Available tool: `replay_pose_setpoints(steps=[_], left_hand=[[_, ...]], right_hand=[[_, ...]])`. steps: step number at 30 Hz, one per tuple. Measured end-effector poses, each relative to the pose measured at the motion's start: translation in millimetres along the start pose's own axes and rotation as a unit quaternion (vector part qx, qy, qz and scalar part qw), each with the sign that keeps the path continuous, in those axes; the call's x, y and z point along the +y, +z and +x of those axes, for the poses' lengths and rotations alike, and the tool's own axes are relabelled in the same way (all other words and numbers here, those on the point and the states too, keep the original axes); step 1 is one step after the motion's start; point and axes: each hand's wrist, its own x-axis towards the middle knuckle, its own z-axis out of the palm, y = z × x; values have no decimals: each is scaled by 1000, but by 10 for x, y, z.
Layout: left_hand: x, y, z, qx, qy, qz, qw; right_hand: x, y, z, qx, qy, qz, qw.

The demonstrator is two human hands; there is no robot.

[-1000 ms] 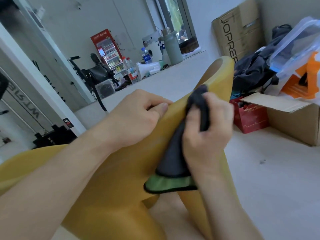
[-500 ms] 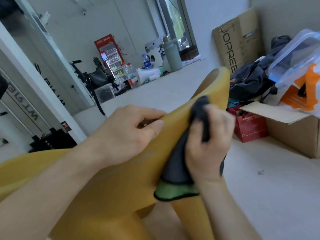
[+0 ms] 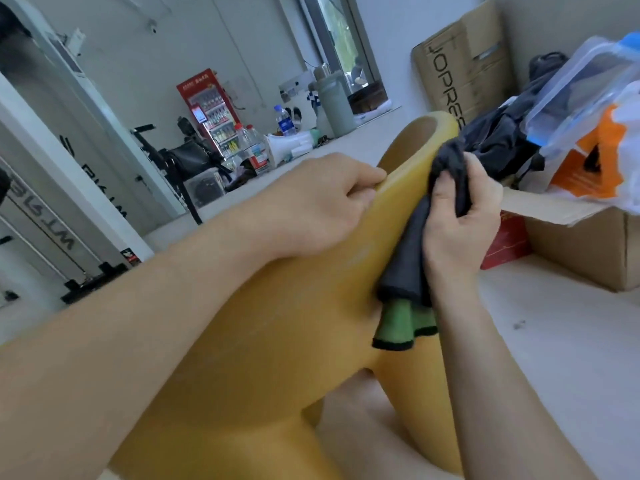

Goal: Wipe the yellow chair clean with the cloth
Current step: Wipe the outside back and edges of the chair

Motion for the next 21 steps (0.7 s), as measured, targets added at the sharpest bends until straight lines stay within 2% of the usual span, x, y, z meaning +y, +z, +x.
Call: replay_pose_setpoints(steps=[2, 4, 7, 9, 14, 16, 18, 20, 21], left_hand=[[-105, -23, -109, -36, -15, 1, 999], [-180, 15, -211, -32, 1, -34, 999], [-235, 74, -194, -4, 25, -50, 998], [-240, 76, -181, 3, 24, -54, 998], [-253, 108, -141, 16, 17, -66, 998], [-245, 101, -140, 13, 17, -74, 997], [-242, 86, -137, 10, 24, -86, 996], [-253, 91, -142, 2, 23, -102, 995], [-253, 96, -144, 2, 23, -107, 994]], right_hand=[[86, -23, -151, 21, 25, -28, 999], [-49, 8, -628, 42, -3, -28, 999], [-313, 31, -1314, -10, -71, -20, 997], [-273, -10, -1240, -42, -89, -12, 995], [-254, 34, -472, 49, 50, 12, 997], [-390, 67, -851, 36, 1, 24, 999], [-523, 30, -1338, -23, -89, 27, 995], [-498, 15, -1390, -62, -135, 19, 989], [-441, 29, -1238, -49, -130, 22, 990]])
